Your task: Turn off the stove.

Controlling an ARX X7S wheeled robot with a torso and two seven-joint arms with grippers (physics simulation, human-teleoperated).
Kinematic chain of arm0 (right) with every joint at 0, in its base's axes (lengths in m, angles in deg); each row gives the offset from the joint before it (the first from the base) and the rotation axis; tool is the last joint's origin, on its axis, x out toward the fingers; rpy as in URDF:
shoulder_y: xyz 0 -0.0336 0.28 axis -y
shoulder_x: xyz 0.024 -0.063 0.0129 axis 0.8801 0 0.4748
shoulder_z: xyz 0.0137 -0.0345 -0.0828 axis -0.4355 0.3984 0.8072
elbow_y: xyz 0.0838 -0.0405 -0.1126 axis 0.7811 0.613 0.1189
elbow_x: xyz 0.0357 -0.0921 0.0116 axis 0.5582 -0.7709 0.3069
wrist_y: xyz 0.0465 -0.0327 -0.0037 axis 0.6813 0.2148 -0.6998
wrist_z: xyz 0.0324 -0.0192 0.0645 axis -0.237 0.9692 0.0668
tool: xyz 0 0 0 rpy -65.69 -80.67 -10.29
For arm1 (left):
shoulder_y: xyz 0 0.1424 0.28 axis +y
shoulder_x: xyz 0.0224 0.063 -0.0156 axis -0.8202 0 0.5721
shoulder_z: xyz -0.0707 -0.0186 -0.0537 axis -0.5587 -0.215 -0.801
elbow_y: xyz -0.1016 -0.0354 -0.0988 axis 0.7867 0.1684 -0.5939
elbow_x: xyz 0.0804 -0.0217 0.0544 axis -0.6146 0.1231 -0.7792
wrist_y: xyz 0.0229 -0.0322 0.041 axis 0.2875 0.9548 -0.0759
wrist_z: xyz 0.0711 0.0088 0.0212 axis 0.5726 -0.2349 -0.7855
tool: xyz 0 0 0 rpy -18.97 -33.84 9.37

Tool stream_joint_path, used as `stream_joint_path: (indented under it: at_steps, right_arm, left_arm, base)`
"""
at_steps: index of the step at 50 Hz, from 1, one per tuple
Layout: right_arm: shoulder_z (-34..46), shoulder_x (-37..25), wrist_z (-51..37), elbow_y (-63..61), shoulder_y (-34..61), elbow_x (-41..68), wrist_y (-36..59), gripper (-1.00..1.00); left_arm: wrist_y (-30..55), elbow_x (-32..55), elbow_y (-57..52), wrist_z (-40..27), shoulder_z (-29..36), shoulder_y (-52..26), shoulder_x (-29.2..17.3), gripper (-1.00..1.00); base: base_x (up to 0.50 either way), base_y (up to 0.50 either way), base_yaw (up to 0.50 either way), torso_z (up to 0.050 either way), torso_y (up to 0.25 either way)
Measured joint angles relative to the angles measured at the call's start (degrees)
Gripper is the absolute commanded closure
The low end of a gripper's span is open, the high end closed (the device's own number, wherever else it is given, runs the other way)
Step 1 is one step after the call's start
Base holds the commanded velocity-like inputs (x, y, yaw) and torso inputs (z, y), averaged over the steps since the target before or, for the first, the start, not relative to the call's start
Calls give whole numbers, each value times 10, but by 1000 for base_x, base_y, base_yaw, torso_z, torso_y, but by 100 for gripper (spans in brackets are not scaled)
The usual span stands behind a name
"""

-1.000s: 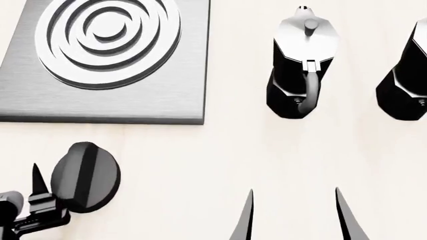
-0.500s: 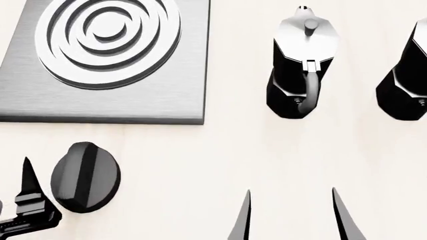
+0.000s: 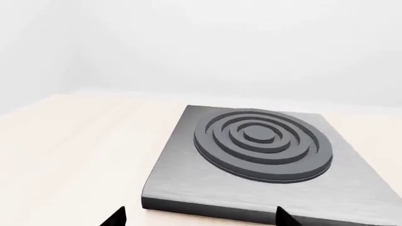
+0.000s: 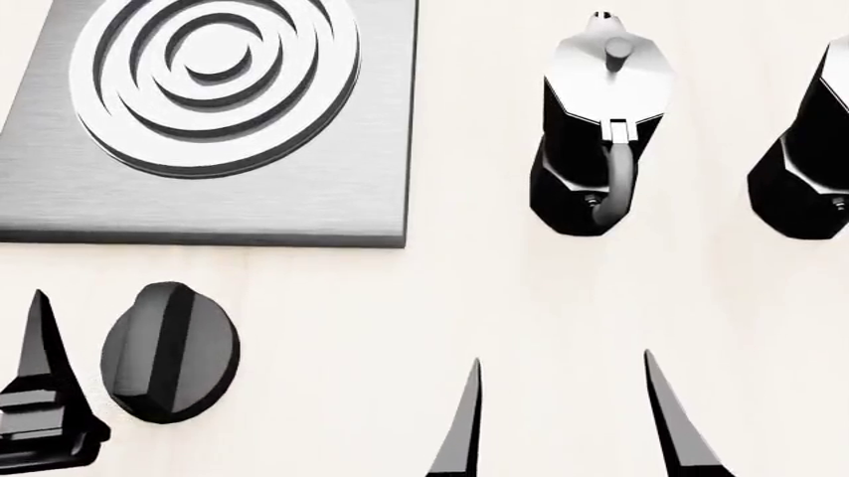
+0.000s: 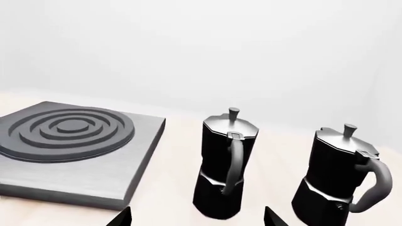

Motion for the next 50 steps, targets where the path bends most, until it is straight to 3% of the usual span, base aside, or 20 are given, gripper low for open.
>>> stream_joint_path:
  at_steps: [50]
  right_arm:
    - [8,34,31,-83,227,37,206,-100]
  left_arm:
    - [101,144,-163,-62,-51,-116,-54,-100]
  base:
    - [0,0,0,0,0]
